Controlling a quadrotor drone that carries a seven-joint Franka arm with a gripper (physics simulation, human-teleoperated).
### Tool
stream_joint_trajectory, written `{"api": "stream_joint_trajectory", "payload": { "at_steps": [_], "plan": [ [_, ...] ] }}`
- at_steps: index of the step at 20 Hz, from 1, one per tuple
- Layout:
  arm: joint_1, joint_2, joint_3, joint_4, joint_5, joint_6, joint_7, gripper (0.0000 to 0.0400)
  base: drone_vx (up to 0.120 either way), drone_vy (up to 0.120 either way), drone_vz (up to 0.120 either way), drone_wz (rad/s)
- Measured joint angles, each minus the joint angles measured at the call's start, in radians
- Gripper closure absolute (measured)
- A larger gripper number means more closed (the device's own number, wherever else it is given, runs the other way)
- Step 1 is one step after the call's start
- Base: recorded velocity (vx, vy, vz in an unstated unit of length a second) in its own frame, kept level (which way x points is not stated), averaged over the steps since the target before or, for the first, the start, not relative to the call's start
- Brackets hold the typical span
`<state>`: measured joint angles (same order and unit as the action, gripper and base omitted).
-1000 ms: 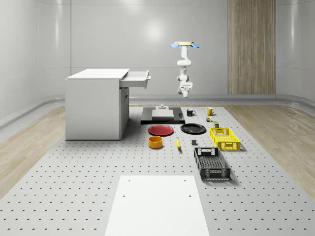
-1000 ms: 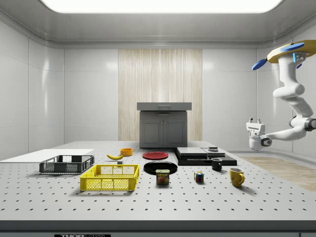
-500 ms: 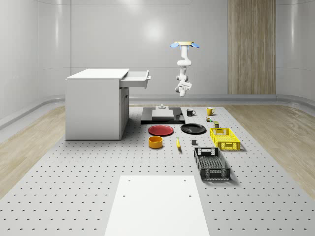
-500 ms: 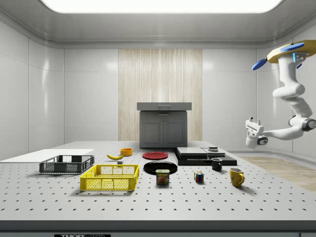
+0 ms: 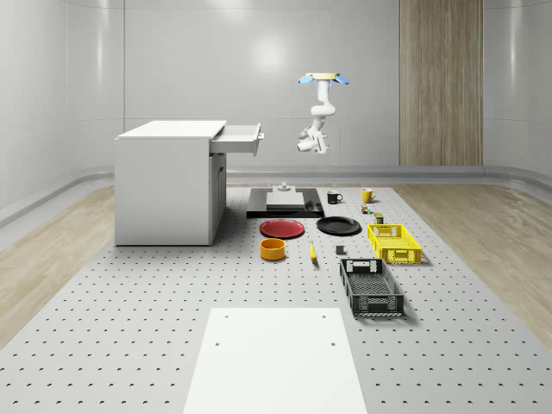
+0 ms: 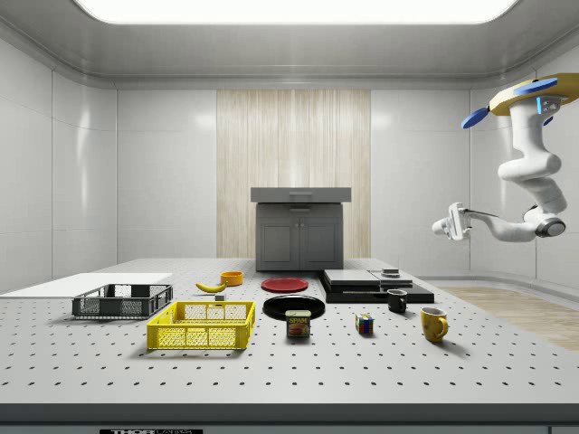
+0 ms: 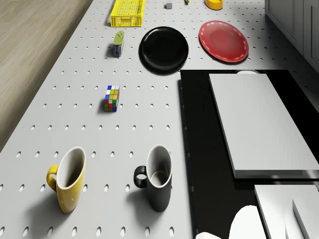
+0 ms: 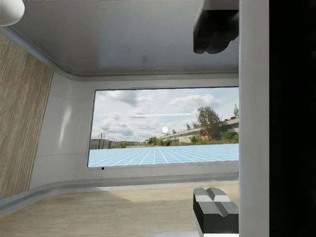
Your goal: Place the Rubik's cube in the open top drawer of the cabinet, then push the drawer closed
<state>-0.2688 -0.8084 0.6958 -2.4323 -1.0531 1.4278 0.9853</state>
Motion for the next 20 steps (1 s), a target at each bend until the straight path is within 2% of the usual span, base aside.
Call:
{"api": "stream_joint_trajectory", "payload": {
  "at_steps": [3, 5, 8, 11, 14, 20],
  "plan": [
    [-0.131, -0.044, 0.174, -0.193, -0.335, -0.024, 0.125, 0.0000, 0.000, 0.000, 0.000, 0.000],
    [-0.237, -0.072, 0.268, -0.294, -0.523, -0.062, 0.215, 0.0000, 0.000, 0.000, 0.000, 0.000],
    [-0.397, -0.110, 0.374, -0.388, -0.723, -0.133, 0.335, 0.0000, 0.000, 0.000, 0.000, 0.000],
    [-0.528, -0.146, 0.444, -0.432, -0.835, -0.195, 0.424, 0.0000, 0.000, 0.000, 0.000, 0.000],
    [-0.619, -0.177, 0.489, -0.451, -0.892, -0.234, 0.484, 0.0000, 0.013, 0.013, 0.000, 0.000],
    [-0.718, -0.226, 0.537, -0.463, -0.929, -0.262, 0.549, 0.0000, 0.120, 0.120, 0.000, 0.000]
  ]
}}
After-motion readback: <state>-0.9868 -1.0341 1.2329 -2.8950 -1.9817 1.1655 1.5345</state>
